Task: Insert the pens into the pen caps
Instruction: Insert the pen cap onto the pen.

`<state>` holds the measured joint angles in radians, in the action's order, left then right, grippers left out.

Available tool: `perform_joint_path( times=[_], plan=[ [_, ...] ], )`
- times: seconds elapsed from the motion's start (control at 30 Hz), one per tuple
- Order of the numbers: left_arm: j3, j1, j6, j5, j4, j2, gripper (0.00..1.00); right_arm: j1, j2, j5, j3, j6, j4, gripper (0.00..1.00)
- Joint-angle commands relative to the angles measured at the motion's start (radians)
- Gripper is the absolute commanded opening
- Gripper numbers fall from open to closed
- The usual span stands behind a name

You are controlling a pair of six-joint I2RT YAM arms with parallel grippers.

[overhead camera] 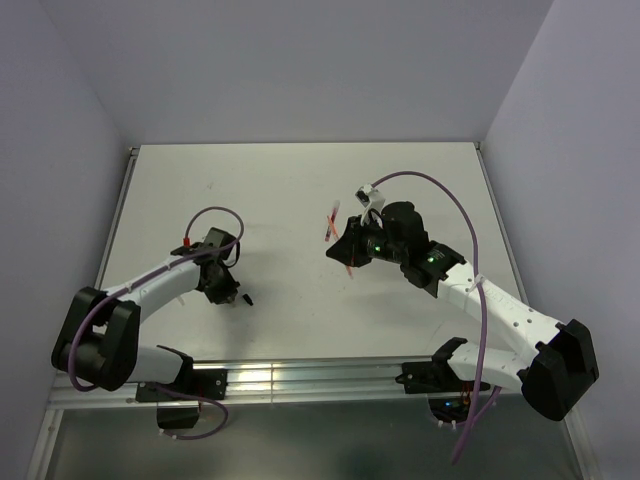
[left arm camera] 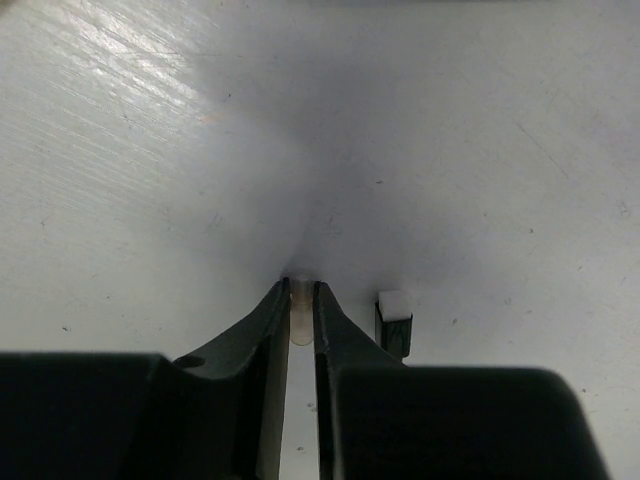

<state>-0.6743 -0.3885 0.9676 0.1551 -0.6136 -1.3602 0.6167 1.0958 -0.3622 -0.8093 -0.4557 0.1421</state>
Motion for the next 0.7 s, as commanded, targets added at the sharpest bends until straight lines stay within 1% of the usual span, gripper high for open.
perform_joint_path(
  times=[0.0,0.13,0.2,0.23,0.43,0.5,0.67],
  plan=[
    [0.005,-0.010,0.034,-0.005,0.012,-0.043,0.17,-0.008,-0.004,-0.015,0.004,-0.005,-0.042,0.00],
    [0.001,-0.010,0.042,-0.008,0.021,-0.053,0.09,-0.008,-0.004,-0.015,0.004,-0.003,-0.042,0.00],
    [0.001,-0.010,0.040,-0.015,0.029,-0.057,0.02,-0.008,-0.004,-0.017,0.004,-0.003,-0.044,0.00],
    [-0.002,-0.010,0.042,-0.015,0.031,-0.059,0.00,-0.008,-0.004,-0.018,0.005,-0.003,-0.044,0.00],
    [-0.016,-0.013,0.037,-0.023,0.040,-0.016,0.00,-0.008,0.004,-0.026,0.002,0.000,-0.042,0.00],
    [-0.034,-0.013,0.033,-0.014,0.014,0.019,0.00,-0.008,0.009,-0.033,0.001,0.002,-0.044,0.00],
    [-0.142,-0.019,-0.009,-0.014,-0.015,0.117,0.00,-0.008,0.007,-0.081,0.005,0.000,-0.079,0.00]
  ],
)
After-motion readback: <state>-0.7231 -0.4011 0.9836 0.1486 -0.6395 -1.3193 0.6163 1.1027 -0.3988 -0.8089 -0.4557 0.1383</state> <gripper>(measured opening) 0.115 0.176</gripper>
